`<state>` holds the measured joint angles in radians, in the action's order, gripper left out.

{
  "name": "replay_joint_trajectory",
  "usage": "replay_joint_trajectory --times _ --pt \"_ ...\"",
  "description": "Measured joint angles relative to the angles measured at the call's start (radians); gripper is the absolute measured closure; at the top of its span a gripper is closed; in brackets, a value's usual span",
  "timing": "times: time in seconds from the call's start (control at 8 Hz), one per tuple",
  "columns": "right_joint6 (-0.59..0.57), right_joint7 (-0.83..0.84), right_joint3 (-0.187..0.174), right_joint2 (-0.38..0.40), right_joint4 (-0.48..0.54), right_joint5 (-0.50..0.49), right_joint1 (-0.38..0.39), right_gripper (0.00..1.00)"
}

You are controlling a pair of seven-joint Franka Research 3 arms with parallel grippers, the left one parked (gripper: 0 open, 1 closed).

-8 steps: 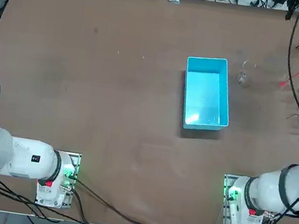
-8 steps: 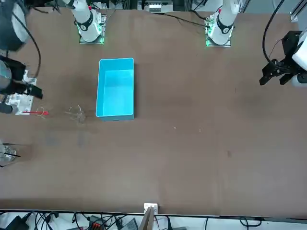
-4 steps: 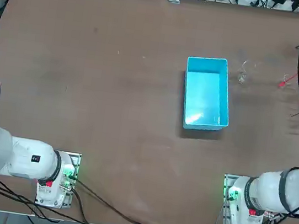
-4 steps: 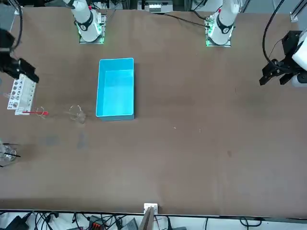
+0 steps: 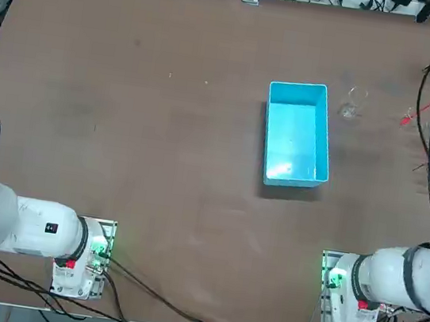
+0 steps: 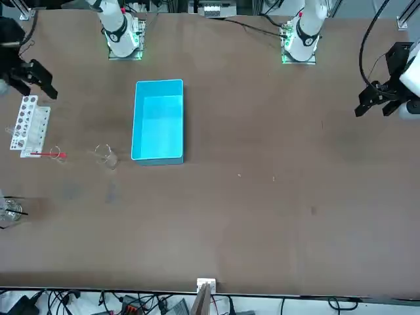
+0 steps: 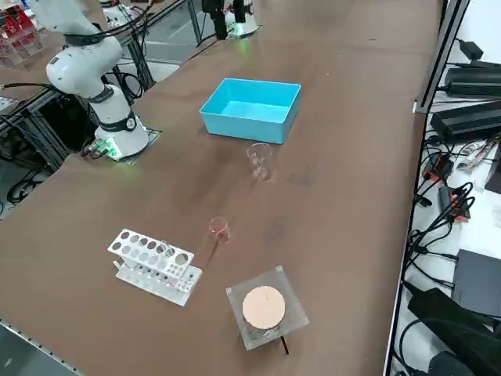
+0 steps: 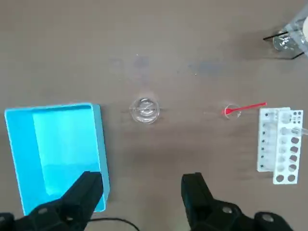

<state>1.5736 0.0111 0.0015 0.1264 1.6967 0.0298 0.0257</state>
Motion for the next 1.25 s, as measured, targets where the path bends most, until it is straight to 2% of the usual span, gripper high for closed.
replay_joint_trajectory --times 0.25,0.38,0.62,1.25 --pt "0.001 -0.082 -0.057 0.044 0.042 0.0 0.039 0.0" --pt "0.0 -0.088 -0.071 0.055 0.045 0.0 0.044 0.0" --pt "-0.004 -0.078 -0.071 0.055 0.038 0.0 0.054 0.0" --pt "-0.018 -0.056 -0.069 -0.004 -0.036 -0.005 0.061 0.0"
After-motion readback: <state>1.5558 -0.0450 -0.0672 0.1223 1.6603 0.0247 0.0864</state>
